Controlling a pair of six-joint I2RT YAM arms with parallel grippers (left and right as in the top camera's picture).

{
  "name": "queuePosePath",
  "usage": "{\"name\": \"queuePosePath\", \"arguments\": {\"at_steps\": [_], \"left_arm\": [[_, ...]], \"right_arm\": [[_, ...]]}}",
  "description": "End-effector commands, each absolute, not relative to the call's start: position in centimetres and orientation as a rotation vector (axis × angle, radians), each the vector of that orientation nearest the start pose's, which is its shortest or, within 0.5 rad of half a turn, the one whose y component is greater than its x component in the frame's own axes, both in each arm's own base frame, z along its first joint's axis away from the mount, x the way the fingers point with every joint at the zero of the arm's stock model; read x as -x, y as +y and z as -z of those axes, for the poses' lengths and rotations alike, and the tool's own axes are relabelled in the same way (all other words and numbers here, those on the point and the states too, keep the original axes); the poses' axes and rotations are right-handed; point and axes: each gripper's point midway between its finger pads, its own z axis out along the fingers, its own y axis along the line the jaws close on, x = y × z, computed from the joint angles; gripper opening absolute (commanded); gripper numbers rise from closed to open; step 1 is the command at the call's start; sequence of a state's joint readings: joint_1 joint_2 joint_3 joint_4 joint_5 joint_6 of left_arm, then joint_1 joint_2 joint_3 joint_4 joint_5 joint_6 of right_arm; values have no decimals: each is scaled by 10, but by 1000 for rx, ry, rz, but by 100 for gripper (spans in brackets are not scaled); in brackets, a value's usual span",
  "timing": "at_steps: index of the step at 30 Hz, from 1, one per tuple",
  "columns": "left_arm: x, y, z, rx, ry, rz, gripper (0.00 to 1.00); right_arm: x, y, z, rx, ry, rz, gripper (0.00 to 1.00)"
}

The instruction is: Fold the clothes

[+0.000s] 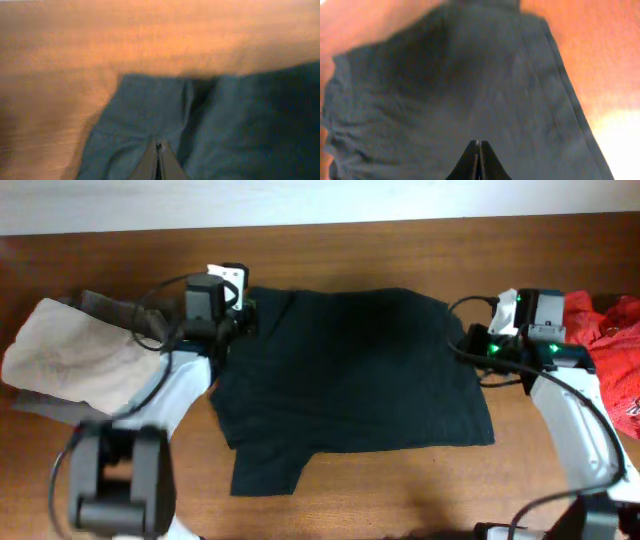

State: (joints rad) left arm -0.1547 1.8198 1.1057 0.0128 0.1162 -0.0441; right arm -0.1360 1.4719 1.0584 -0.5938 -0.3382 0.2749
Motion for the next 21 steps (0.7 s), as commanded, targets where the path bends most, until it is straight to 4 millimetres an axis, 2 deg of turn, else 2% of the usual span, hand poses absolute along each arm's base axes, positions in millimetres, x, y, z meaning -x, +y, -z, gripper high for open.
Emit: {"name": "queuePosePath", "arguments": {"at_steps": [1, 6, 11, 17, 21], "left_arm": [[-505, -101, -65, -245, 2307, 226, 3], [-529, -106, -40, -289, 2327, 212, 3], [-545, -108, -32, -293, 2323, 210, 3], [-542, -108, -1, -313, 2385, 204, 3], [-536, -106, 22, -330, 2430, 191, 3]], "right_arm": [[-384, 24, -124, -317, 2536, -532, 4], [-405, 47, -103, -229, 2534, -545, 4], [-421, 53, -78, -207, 2538, -534, 4], [-434, 49, -43, -225, 2560, -506, 4], [-446, 49, -31, -216, 2532, -505, 4]]}}
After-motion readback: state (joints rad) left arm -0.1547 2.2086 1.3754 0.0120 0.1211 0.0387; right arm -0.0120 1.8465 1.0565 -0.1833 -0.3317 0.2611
